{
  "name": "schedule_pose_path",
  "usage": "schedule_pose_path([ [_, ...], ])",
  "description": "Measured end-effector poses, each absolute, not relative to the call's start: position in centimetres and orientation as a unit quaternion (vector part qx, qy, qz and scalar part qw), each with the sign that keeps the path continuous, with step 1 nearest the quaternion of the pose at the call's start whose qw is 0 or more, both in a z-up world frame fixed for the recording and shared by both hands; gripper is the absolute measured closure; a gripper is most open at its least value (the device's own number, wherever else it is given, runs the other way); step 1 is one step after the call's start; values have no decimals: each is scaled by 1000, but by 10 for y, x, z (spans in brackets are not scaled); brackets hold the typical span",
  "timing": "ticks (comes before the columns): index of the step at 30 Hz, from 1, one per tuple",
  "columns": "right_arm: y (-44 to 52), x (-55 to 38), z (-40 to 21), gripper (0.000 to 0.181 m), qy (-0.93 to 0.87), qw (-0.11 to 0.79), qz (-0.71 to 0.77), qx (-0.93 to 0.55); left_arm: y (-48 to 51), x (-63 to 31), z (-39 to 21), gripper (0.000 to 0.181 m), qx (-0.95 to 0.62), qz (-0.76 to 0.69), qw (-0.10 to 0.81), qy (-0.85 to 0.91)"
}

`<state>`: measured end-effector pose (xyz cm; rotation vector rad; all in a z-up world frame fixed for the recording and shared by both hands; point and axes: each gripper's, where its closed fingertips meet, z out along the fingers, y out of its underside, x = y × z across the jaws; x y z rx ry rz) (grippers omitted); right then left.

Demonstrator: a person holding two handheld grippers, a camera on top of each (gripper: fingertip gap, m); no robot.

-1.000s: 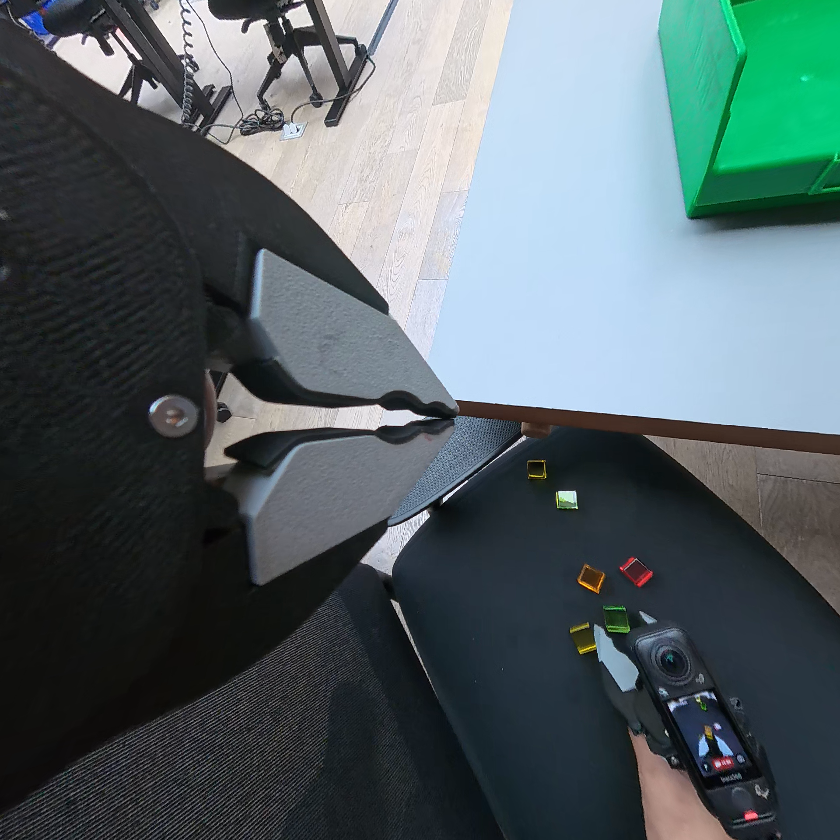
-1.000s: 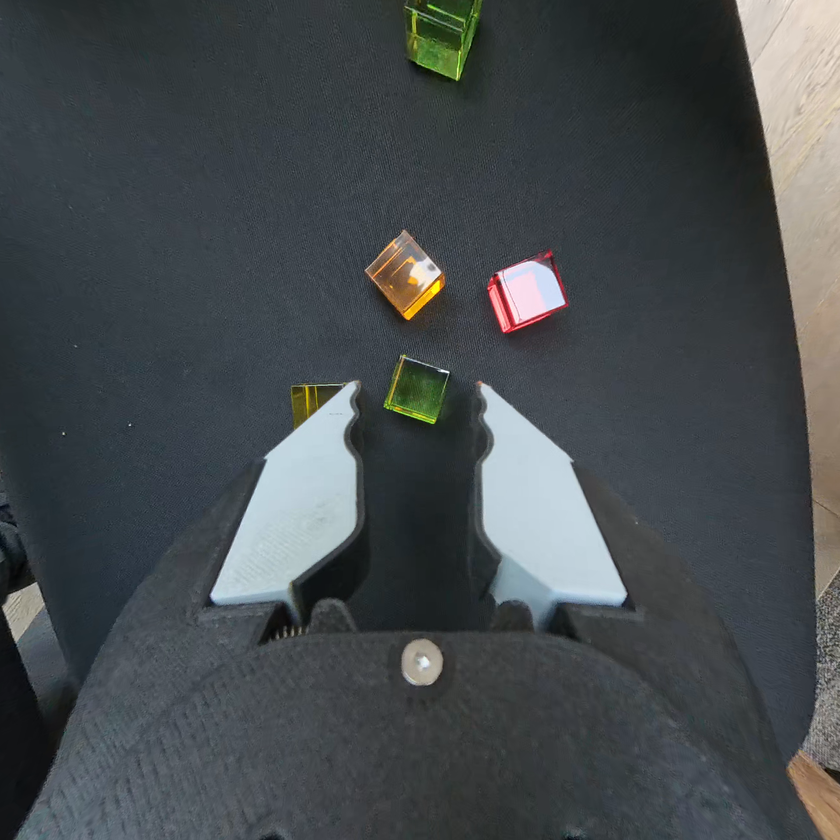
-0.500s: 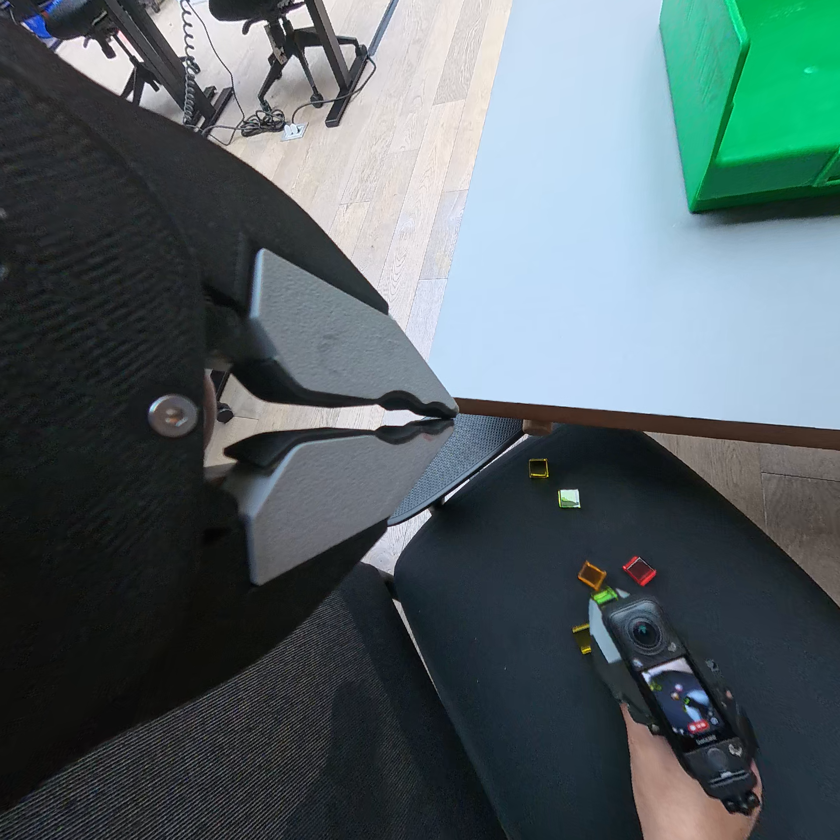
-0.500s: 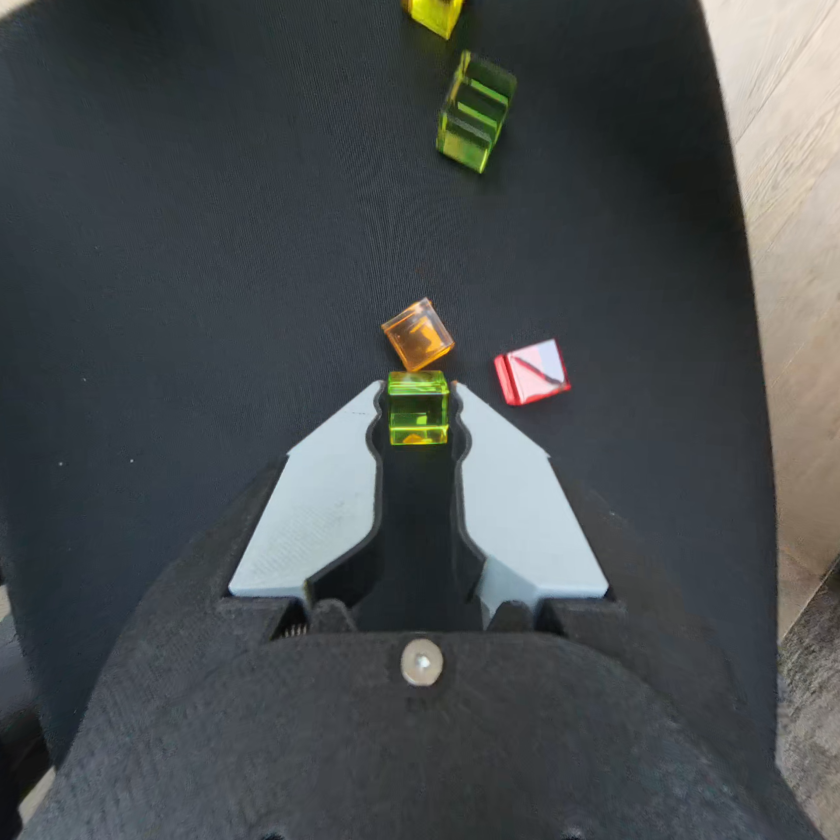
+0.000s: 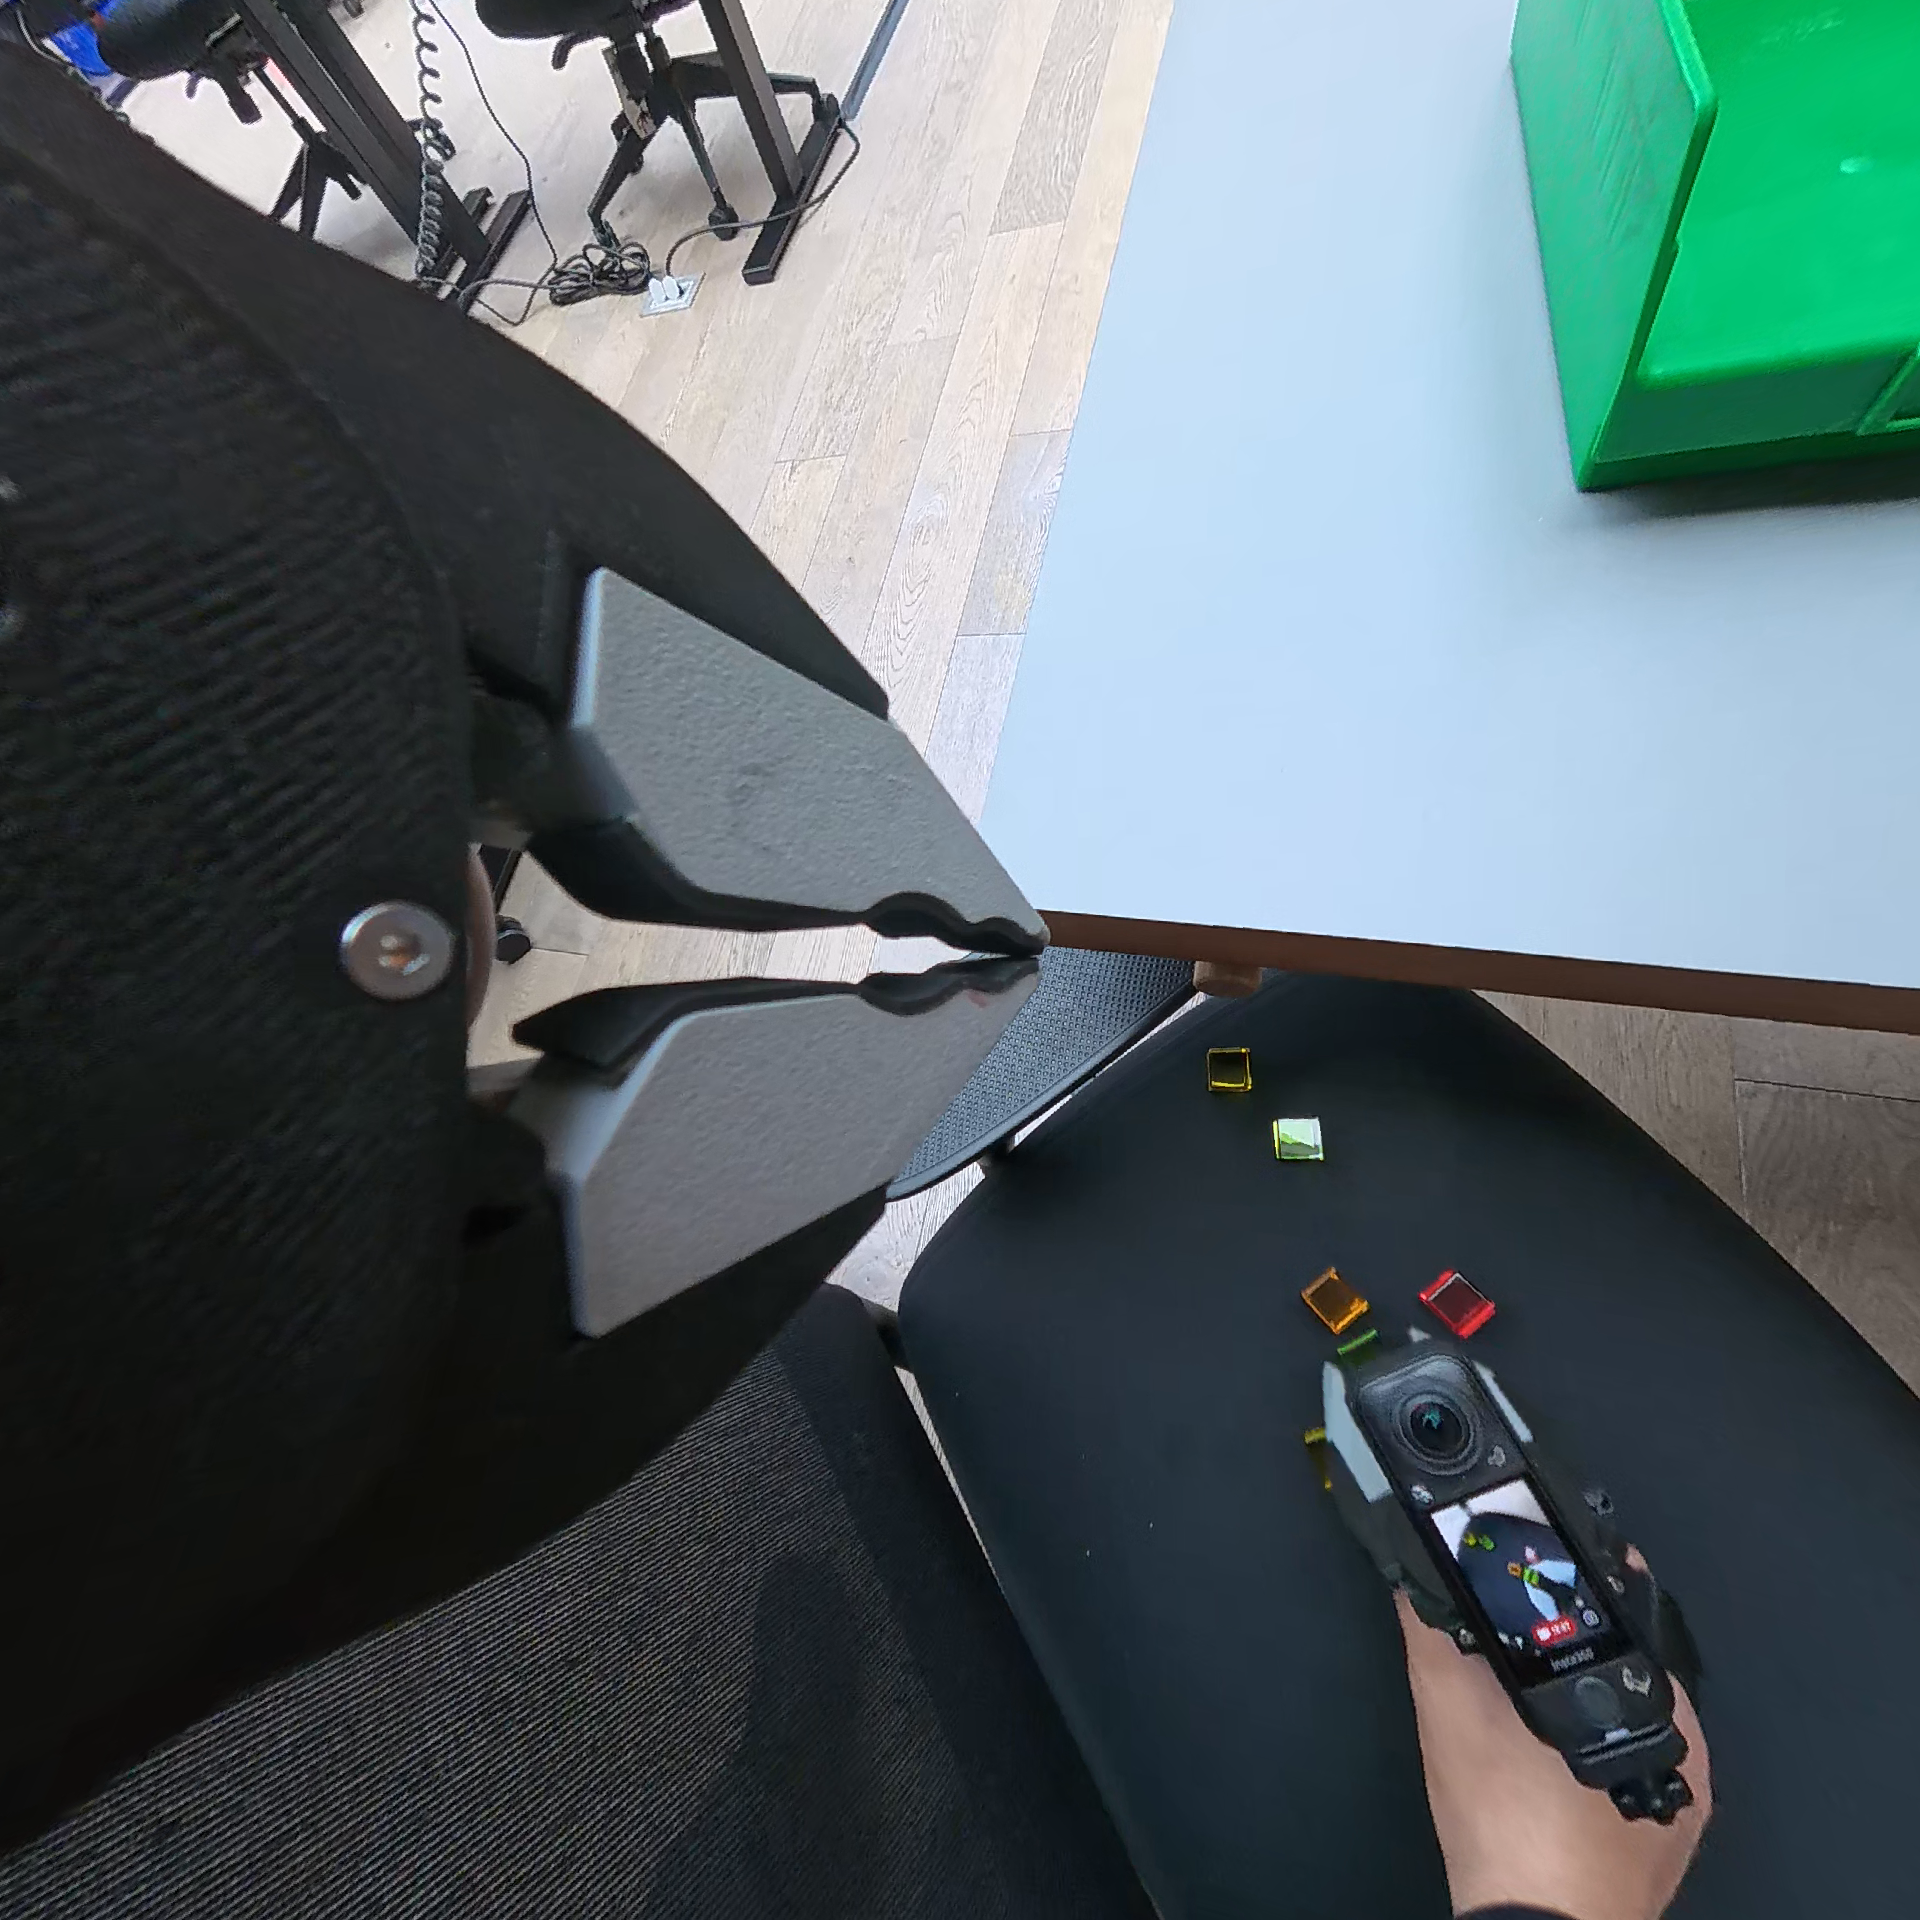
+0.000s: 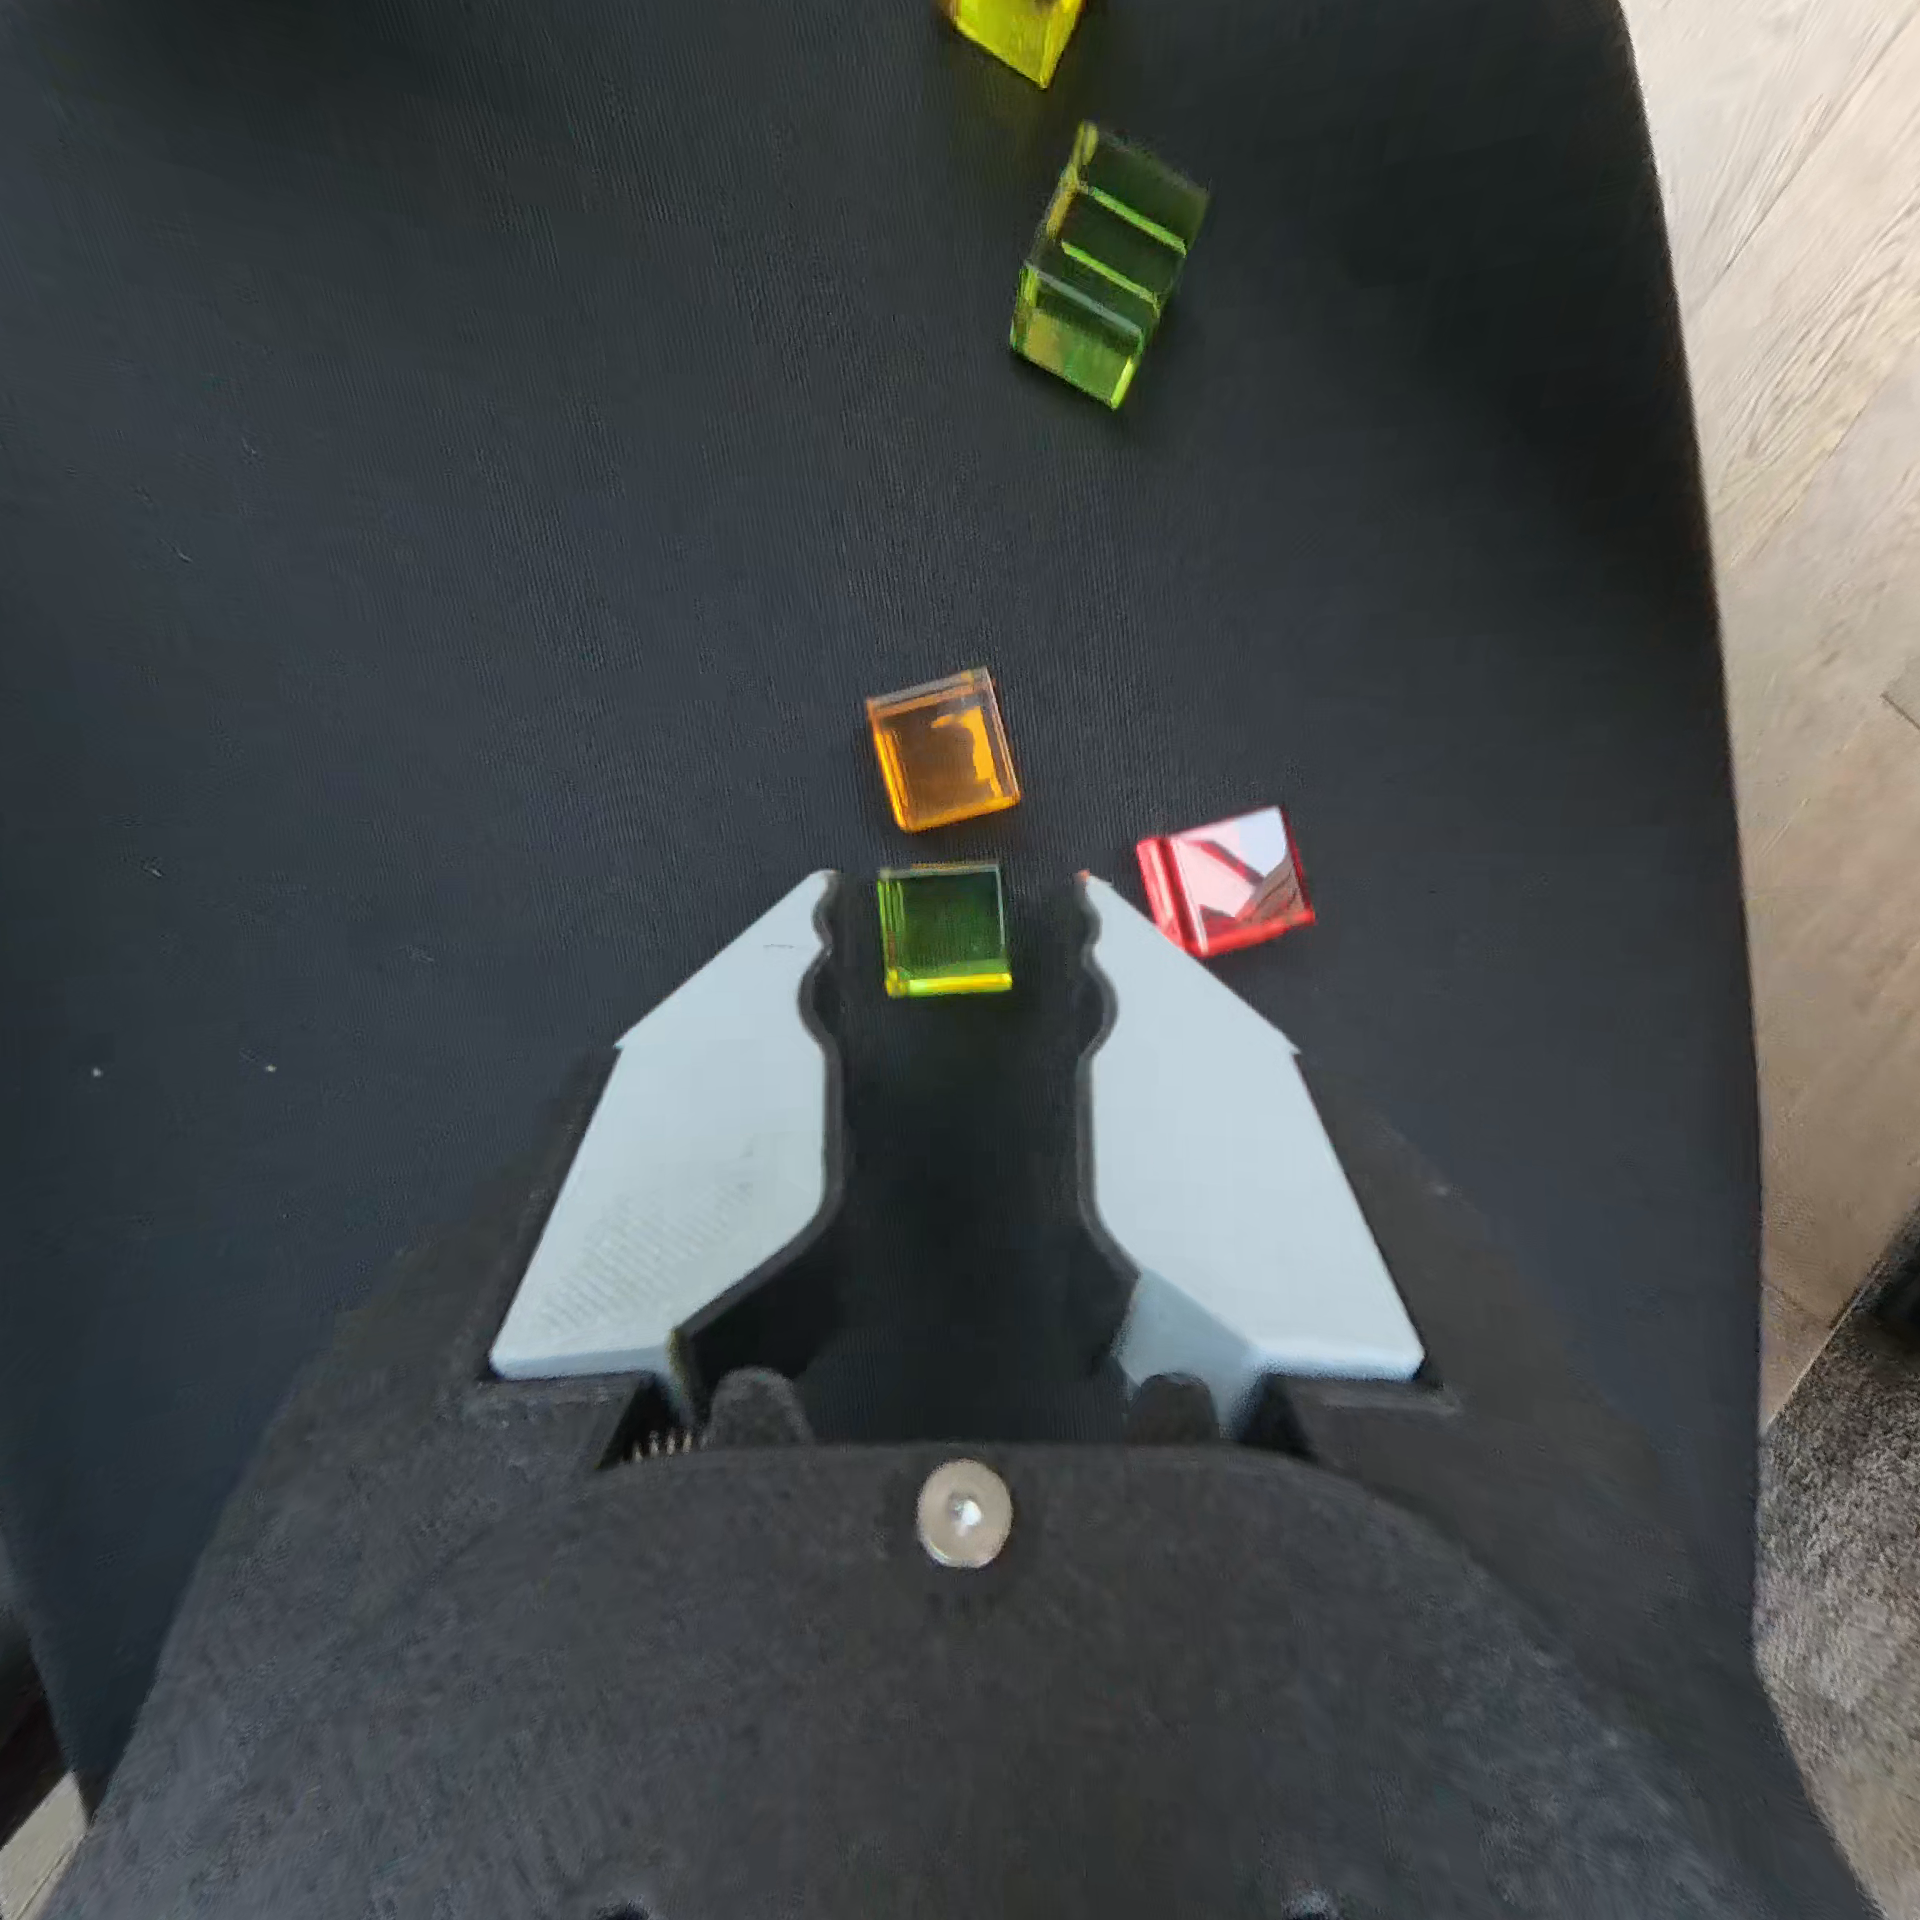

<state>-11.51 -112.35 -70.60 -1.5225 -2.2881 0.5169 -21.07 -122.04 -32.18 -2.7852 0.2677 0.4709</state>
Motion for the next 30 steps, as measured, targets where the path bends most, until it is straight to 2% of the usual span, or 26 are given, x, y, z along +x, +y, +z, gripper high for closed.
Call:
schedule_pose_path([
  [5, -1136, -132, -711, 138, -845, 167, 165, -480, -1220, -209, -324, 181, -970, 164, 149, 97],
  [9, -1138, -141, -724, 156, -871, 152, 141, -446, -1221, -209, -325, 181, -971, 163, 146, 98],
  [15, -1133, -151, -702, 156, -861, 164, 162, -453, -1221, -211, -324, 181, -971, 163, 149, 94],
  [19, -1090, -143, -677, 156, -843, 209, 150, -473, -1221, -211, -323, 181, -971, 163, 149, 94],
  [24, -1029, -108, -699, 156, -833, 171, 94, -518, -1219, -211, -319, 181, -969, 164, 156, 94],
  [30, -1011, -102, -719, 154, -844, 148, 62, -512, -1222, -208, -326, 181, -971, 162, 144, 98],
])
